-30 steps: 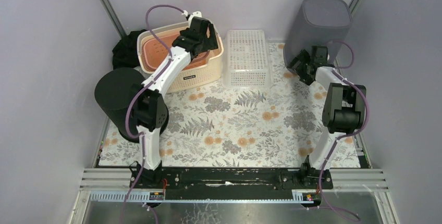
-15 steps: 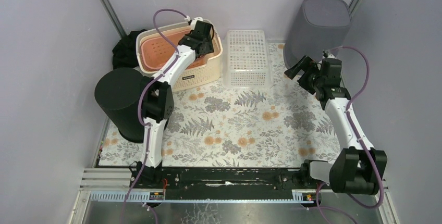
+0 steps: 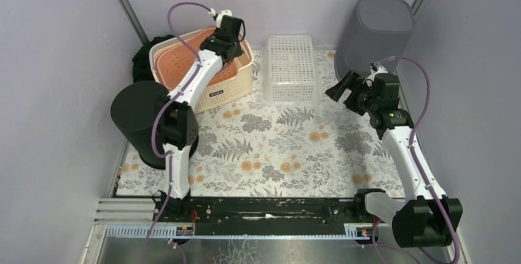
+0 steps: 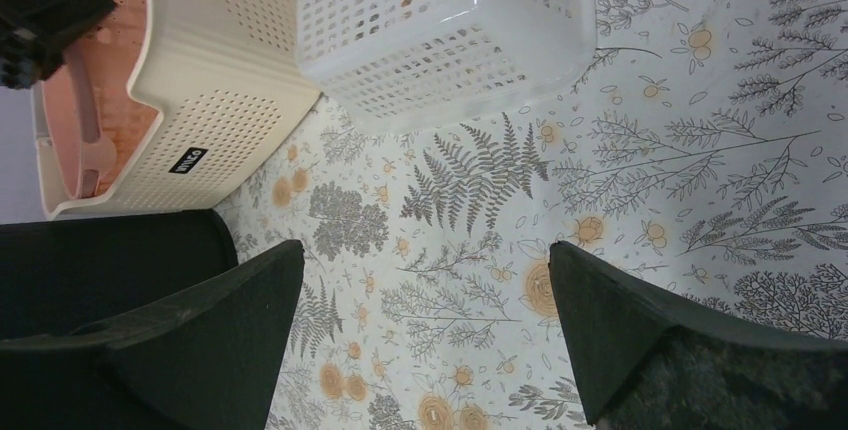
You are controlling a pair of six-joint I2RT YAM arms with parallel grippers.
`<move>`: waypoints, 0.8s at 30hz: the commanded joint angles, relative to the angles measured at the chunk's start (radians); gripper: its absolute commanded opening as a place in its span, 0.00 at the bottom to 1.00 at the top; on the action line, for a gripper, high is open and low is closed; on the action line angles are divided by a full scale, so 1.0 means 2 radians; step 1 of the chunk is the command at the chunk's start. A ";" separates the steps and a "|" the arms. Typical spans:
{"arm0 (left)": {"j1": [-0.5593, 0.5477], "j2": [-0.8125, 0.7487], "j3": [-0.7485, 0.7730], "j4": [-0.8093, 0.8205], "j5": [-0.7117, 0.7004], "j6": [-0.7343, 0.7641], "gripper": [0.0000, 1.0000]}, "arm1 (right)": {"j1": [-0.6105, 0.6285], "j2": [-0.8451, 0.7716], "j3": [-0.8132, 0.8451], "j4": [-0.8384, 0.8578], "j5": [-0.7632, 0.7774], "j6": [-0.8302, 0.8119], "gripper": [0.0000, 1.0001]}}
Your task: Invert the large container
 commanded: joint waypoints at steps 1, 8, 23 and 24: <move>0.009 -0.110 0.017 0.016 0.000 -0.006 0.00 | 0.004 -0.030 0.033 -0.016 -0.018 -0.010 1.00; 0.009 -0.233 0.032 0.030 0.092 -0.022 0.00 | 0.003 -0.073 0.068 -0.049 -0.014 -0.008 0.99; -0.002 -0.524 -0.350 0.388 0.430 -0.346 0.01 | 0.003 -0.117 0.242 -0.254 0.049 -0.067 0.99; -0.005 -0.536 -0.377 0.421 0.431 -0.367 0.00 | 0.002 -0.116 0.259 -0.270 0.056 -0.072 0.99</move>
